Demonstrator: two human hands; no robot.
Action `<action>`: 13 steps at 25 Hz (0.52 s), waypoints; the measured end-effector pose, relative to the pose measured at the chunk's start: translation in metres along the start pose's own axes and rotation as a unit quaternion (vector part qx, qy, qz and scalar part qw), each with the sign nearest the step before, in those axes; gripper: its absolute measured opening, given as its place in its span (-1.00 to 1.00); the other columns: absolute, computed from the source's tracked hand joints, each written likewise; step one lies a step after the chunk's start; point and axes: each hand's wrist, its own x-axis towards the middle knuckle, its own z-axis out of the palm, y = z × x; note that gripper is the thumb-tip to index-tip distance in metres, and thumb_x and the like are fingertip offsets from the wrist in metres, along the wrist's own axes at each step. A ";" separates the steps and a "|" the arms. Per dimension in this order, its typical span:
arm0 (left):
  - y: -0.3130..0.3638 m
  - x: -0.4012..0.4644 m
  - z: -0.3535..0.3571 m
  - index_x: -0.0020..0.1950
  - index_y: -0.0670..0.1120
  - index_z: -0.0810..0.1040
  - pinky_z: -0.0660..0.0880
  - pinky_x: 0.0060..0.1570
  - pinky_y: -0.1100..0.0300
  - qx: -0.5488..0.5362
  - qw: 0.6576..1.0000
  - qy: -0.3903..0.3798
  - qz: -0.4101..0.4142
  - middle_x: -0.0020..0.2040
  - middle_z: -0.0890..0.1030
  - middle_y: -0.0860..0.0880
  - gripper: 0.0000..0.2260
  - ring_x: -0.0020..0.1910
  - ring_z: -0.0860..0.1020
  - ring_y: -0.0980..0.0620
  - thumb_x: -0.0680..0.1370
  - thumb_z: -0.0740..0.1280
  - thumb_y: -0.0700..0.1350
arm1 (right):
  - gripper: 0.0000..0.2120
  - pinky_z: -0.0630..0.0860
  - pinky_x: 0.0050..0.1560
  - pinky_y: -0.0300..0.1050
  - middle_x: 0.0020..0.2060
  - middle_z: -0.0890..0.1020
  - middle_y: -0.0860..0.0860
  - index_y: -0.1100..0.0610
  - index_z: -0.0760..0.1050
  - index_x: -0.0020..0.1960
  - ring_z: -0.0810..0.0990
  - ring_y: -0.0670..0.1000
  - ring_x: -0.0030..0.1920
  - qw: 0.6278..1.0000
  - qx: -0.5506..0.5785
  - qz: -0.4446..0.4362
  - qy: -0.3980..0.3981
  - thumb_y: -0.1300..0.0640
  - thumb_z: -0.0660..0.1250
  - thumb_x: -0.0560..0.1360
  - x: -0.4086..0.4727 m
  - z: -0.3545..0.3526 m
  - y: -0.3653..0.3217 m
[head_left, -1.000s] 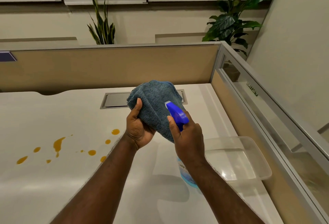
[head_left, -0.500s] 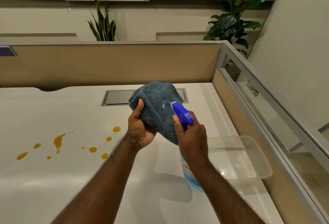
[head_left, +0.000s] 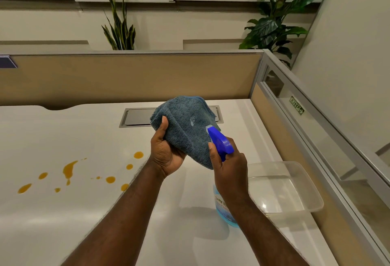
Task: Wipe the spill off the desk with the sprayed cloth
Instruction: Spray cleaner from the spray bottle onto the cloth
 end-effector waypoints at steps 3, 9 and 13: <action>0.001 -0.002 0.001 0.24 -0.06 0.61 0.58 0.07 -0.10 0.000 1.000 0.015 0.005 0.24 0.62 -0.15 -0.27 0.23 0.57 -0.18 0.15 0.58 0.24 | -0.65 0.58 -0.23 0.19 -0.19 0.61 0.09 0.09 0.47 0.20 0.55 0.21 -0.22 1.000 0.022 -0.014 0.016 -0.09 0.27 0.51 -0.003 0.001 0.003; 0.006 -0.009 -0.011 0.30 -0.06 0.55 0.57 0.07 -0.13 -0.033 0.999 0.011 0.031 0.27 0.60 -0.15 -0.24 0.23 0.56 -0.19 0.17 0.56 0.23 | -0.78 0.54 -0.19 -0.26 -0.21 0.52 -0.21 0.10 0.47 0.15 0.54 -0.11 -0.22 0.991 0.083 -0.007 0.105 0.06 0.33 0.53 -0.004 0.006 0.011; 0.009 -0.016 -0.030 0.21 -0.03 0.62 0.57 0.05 -0.15 -0.038 0.999 0.015 0.033 0.23 0.63 -0.12 -0.34 0.20 0.59 -0.18 0.19 0.56 0.23 | -0.77 0.50 -0.14 -0.38 -0.19 0.55 -0.09 0.18 0.49 0.14 0.53 -0.13 -0.19 0.984 0.098 0.005 0.151 0.14 0.35 0.52 -0.003 0.018 0.016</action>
